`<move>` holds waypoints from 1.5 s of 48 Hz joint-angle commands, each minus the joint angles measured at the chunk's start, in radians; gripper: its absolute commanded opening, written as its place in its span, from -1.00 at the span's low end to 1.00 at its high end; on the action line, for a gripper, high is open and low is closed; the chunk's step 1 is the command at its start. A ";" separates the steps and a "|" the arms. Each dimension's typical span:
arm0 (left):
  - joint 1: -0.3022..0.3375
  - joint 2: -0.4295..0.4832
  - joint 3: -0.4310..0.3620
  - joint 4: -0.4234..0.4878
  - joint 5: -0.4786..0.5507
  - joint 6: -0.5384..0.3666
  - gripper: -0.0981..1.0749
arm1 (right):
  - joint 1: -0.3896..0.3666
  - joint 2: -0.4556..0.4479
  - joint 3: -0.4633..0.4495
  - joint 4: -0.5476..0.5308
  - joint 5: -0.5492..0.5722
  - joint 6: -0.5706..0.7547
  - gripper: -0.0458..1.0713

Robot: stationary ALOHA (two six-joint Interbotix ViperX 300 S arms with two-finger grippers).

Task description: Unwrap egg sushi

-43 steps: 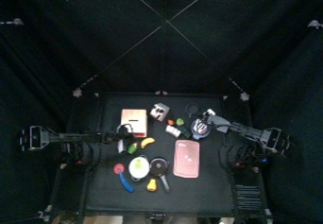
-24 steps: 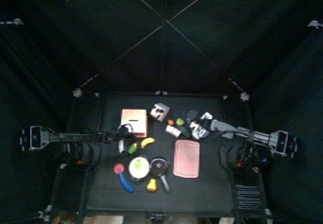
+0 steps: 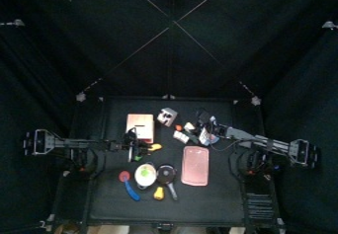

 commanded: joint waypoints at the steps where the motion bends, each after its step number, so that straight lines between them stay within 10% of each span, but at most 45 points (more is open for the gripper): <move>1: -0.003 0.032 -0.015 -0.049 -0.100 0.003 0.47 | 0.003 -0.021 -0.009 0.048 -0.115 -0.002 0.17; 16: -0.035 0.195 -0.123 -0.129 -0.318 0.020 0.92 | 0.043 -0.028 0.049 0.060 -0.425 -0.009 0.17; 38: 0.011 0.357 -0.221 -0.192 -0.637 0.314 0.93 | 0.152 -0.084 0.075 0.037 -0.617 -0.005 0.17; 72: 0.061 0.511 -0.474 -0.015 -0.733 0.156 0.93 | 0.189 -0.100 0.123 0.017 -0.698 -0.005 0.17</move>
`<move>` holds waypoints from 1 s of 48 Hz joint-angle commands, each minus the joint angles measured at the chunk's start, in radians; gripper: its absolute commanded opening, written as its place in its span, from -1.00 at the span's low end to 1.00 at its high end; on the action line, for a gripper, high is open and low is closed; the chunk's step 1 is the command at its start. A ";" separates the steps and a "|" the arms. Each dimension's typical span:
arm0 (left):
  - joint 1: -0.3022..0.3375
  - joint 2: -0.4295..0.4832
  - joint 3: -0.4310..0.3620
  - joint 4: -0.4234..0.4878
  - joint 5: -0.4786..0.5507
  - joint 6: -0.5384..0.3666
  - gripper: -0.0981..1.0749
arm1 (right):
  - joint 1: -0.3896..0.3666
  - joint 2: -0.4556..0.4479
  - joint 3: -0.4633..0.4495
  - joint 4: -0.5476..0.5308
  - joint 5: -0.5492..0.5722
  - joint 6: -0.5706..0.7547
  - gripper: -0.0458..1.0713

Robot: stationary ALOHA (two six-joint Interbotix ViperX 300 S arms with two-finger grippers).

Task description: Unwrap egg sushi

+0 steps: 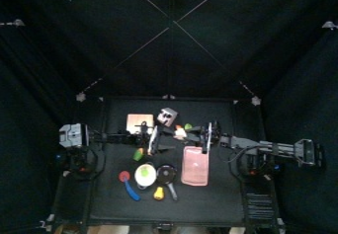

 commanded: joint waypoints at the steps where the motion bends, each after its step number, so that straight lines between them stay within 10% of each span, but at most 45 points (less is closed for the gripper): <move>1: 0.012 0.009 -0.054 0.031 -0.009 -0.020 0.93 | 0.009 -0.005 -0.009 0.000 -0.011 0.002 0.17; 48: 0.018 0.124 -0.227 0.041 -0.009 -0.064 0.92 | 0.023 -0.002 -0.006 -0.012 -0.026 0.000 0.17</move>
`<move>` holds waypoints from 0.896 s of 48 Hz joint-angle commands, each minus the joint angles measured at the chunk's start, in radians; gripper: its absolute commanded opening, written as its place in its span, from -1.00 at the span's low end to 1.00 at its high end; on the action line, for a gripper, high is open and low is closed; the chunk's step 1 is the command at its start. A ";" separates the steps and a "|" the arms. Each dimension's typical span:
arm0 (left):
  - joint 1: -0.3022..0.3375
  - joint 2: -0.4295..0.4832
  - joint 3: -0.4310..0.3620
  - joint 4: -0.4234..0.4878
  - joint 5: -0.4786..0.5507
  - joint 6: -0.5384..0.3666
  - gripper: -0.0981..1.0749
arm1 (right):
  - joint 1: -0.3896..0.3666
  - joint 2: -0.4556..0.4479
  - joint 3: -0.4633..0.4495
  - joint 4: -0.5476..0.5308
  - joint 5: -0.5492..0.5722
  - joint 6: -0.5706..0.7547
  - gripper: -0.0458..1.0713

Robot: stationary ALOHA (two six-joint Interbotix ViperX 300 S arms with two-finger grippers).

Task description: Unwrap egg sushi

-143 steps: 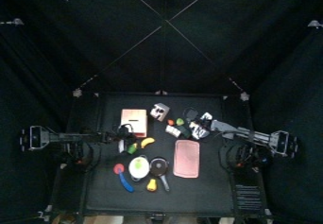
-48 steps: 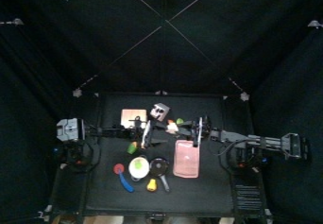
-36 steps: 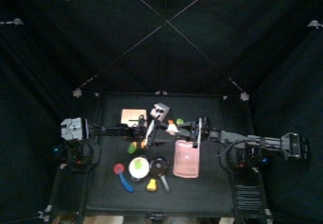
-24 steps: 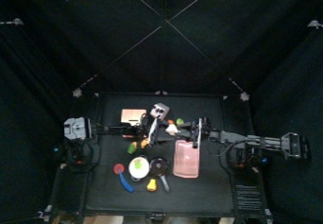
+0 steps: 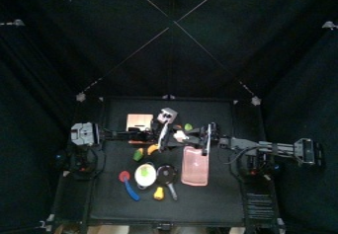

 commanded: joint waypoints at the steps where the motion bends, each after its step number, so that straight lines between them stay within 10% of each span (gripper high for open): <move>1: -0.002 -0.011 -0.031 0.000 -0.008 0.000 0.92 | 0.002 -0.008 -0.011 0.000 -0.017 0.000 0.17; 43: -0.002 0.005 -0.020 -0.006 -0.008 0.000 0.59 | -0.005 -0.008 -0.008 0.000 -0.048 -0.002 0.17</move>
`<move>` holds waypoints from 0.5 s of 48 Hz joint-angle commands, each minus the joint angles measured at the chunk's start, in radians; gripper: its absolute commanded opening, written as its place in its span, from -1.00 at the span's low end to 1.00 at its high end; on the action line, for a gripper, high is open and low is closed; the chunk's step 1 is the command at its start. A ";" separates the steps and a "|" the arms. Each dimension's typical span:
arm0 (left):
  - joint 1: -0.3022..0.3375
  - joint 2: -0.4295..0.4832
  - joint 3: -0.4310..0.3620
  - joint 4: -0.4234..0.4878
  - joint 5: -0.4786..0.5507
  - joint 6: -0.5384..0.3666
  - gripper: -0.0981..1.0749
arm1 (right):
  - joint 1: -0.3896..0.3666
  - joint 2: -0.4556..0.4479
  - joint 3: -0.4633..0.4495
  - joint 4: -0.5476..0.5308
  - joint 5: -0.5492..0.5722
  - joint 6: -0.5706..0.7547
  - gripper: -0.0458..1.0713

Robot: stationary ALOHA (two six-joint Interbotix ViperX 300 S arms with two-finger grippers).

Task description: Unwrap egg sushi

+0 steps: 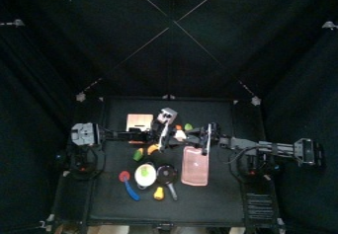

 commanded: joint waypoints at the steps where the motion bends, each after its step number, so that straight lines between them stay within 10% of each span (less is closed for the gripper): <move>1: 0.002 -0.002 -0.011 -0.005 -0.006 0.000 0.59 | 0.000 -0.009 -0.011 0.000 -0.029 0.002 0.17; 24: 0.000 0.006 -0.008 -0.006 -0.006 0.000 0.59 | -0.003 -0.009 -0.008 0.000 -0.038 0.002 0.17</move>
